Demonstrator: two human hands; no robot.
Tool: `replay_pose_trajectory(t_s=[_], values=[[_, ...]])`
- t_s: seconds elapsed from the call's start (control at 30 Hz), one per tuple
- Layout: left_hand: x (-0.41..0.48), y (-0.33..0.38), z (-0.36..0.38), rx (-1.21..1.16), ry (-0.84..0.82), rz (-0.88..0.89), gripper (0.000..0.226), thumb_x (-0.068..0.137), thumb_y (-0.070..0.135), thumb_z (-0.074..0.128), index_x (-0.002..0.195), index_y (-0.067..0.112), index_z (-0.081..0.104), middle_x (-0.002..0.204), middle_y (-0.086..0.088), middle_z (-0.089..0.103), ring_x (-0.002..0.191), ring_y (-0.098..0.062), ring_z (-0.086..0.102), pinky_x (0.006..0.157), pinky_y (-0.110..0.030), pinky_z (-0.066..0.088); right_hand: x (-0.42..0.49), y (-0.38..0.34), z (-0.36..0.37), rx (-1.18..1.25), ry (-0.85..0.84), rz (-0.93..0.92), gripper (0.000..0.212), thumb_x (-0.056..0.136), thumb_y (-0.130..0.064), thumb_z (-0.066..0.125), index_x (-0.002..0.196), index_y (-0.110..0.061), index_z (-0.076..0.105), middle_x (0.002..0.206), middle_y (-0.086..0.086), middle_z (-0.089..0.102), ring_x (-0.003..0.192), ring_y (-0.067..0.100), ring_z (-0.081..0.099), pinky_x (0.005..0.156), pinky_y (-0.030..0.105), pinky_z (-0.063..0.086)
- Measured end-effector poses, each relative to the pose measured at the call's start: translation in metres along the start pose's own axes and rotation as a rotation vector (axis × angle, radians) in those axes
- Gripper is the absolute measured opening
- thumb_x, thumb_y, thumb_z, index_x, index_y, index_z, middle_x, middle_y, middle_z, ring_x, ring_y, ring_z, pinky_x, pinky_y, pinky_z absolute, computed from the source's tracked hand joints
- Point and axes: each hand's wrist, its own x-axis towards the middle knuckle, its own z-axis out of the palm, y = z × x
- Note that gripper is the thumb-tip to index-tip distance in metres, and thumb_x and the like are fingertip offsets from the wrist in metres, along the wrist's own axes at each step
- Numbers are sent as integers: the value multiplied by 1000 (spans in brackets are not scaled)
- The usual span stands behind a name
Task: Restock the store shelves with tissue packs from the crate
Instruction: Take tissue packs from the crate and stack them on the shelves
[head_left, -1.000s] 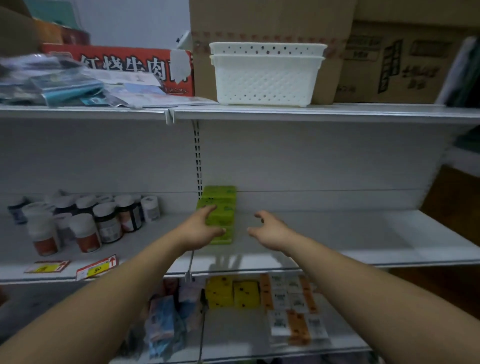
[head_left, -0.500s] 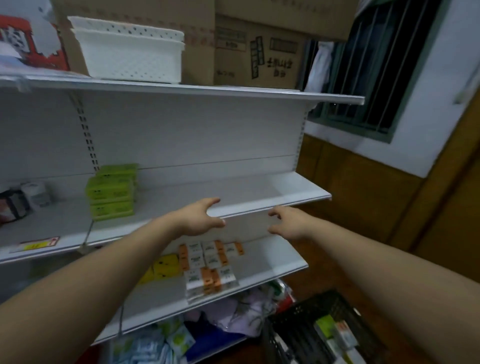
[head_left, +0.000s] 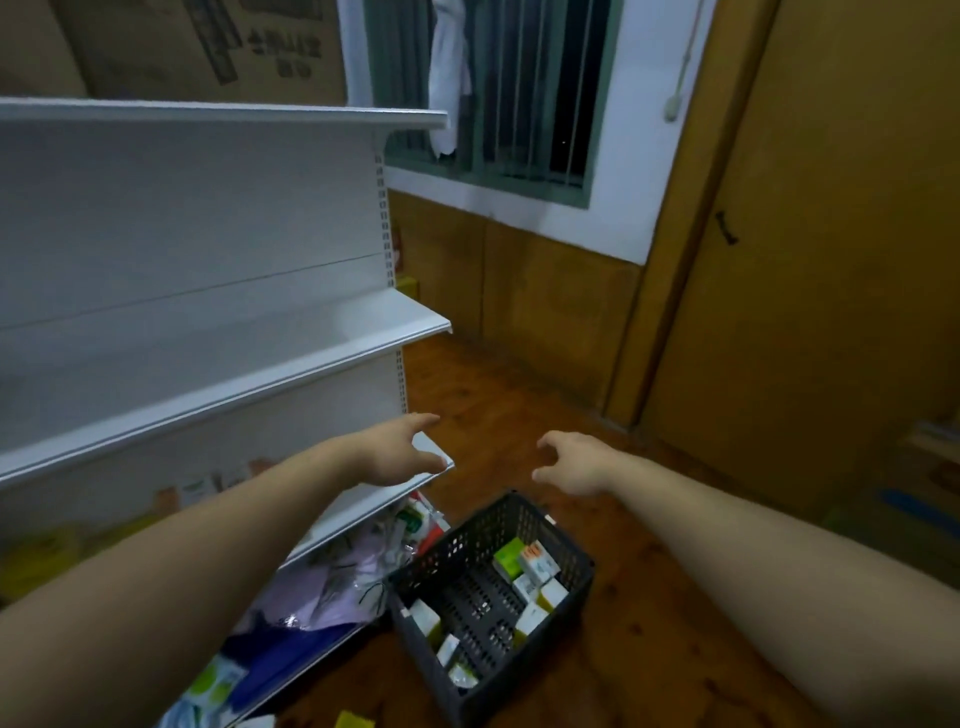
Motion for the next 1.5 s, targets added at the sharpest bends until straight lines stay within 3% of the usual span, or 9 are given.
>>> replay_pose_trajectory(t_s=[0.3,0.53,0.77,0.9,0.97,1.1,1.2,1.33,1.5], values=[[88,18,39,4,-121,18,70,91,38,55,149,21,19,156,-6,22,141,-23,27,112,-31,25,26,69,1,80,-98,109,59,95,-40,51,146,-19,29,150,8,33,129,28,42,100,35,42],[193,-8,68,-77,-221,12,71,89,42,57,148,23,22,155,-5,24,139,-22,30,112,-32,28,113,92,7,100,-140,171,61,95,-38,52,147,-17,29,151,7,32,134,27,37,104,33,38],[307,-53,105,-232,-245,-122,67,90,36,57,147,17,26,150,-8,34,132,-23,39,99,-22,31,229,113,30,157,-248,165,62,98,-38,47,150,-16,22,155,7,24,138,27,32,106,35,36],[367,-84,155,-322,-285,-244,67,90,37,57,146,19,27,152,-8,31,136,-23,35,106,-25,30,300,138,63,185,-295,160,53,98,-30,49,145,-14,31,145,9,40,127,26,46,102,36,41],[401,-102,189,-341,-286,-280,66,90,39,57,146,21,27,149,-6,35,135,-23,37,110,-28,29,344,156,92,179,-332,145,54,98,-29,50,145,-14,30,141,10,45,122,25,51,101,39,44],[467,-143,272,-434,-274,-314,55,91,30,57,141,15,37,137,-1,44,121,-15,45,97,-16,31,435,199,174,194,-338,114,46,96,-28,51,138,-13,41,129,11,55,109,26,59,92,41,50],[504,-182,352,-511,-297,-399,63,89,31,59,143,12,33,143,-5,42,125,-18,46,99,-20,35,487,231,251,179,-382,94,53,97,-26,51,144,-11,32,145,11,42,120,25,52,96,36,46],[546,-229,446,-626,-297,-472,60,89,24,60,142,9,35,135,-8,50,105,-10,51,85,-16,40,547,262,345,140,-394,64,58,97,-30,50,148,-15,28,151,11,34,125,26,48,94,34,45],[606,-268,540,-723,-216,-485,53,90,17,59,137,5,39,132,-10,53,112,-16,53,89,-17,41,614,289,446,31,-367,20,58,98,-31,48,149,-14,25,155,9,26,134,28,37,104,36,36]])
